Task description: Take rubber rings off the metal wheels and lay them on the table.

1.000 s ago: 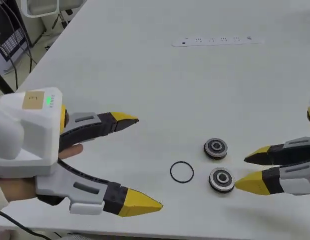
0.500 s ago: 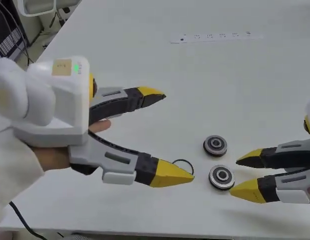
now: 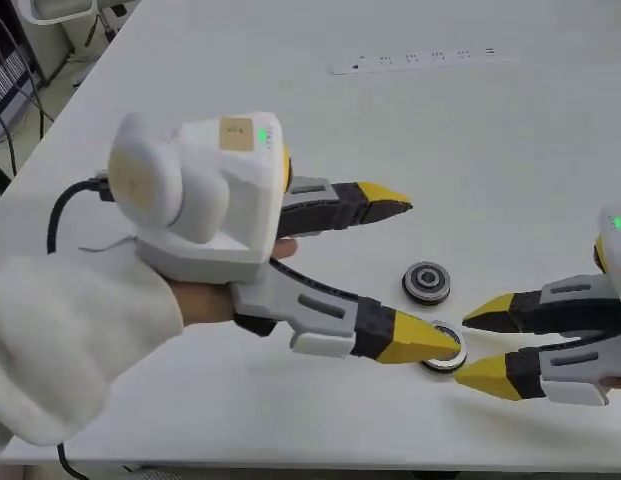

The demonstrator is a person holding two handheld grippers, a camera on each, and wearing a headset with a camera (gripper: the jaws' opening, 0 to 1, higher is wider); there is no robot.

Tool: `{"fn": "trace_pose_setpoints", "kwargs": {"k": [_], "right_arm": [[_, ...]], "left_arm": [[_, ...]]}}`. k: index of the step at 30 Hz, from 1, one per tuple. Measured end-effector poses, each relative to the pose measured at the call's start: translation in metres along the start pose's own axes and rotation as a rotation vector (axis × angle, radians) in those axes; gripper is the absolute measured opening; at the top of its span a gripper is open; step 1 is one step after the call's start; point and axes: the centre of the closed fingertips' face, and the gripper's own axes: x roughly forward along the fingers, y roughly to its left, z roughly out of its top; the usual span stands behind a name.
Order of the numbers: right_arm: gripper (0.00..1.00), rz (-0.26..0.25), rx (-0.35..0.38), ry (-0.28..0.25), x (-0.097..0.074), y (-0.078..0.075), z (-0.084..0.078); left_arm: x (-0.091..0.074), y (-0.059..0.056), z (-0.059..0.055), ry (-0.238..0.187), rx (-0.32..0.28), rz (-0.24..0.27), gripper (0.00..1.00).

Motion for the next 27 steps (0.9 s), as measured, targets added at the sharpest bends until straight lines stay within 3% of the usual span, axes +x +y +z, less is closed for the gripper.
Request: {"fn": "trace_pose_setpoints", "kwargs": {"k": [4, 8, 17, 21, 27], "right_arm": [[0.28, -0.004, -0.012, 0.006, 0.002, -0.001, -0.002], [0.26, -0.003, -0.021, 0.012, 0.004, 0.000, -0.004], [0.23, -0.005, -0.044, 0.023, 0.005, -0.001, -0.007], [0.22, -0.004, -0.047, 0.027, 0.006, -0.001, -0.008], [0.21, -0.007, -0.052, 0.027, 0.005, -0.002, -0.009]], "left_arm": [[0.009, -0.002, -0.004, -0.012, -0.018, -0.008, 0.65], [0.016, -0.003, -0.015, 0.015, 0.003, -0.007, 0.56], [0.028, -0.010, -0.040, 0.048, -0.025, -0.029, 0.44], [0.034, -0.008, -0.054, 0.066, -0.027, 0.006, 0.33], [0.037, -0.015, -0.065, 0.096, -0.038, -0.015, 0.30]]}}
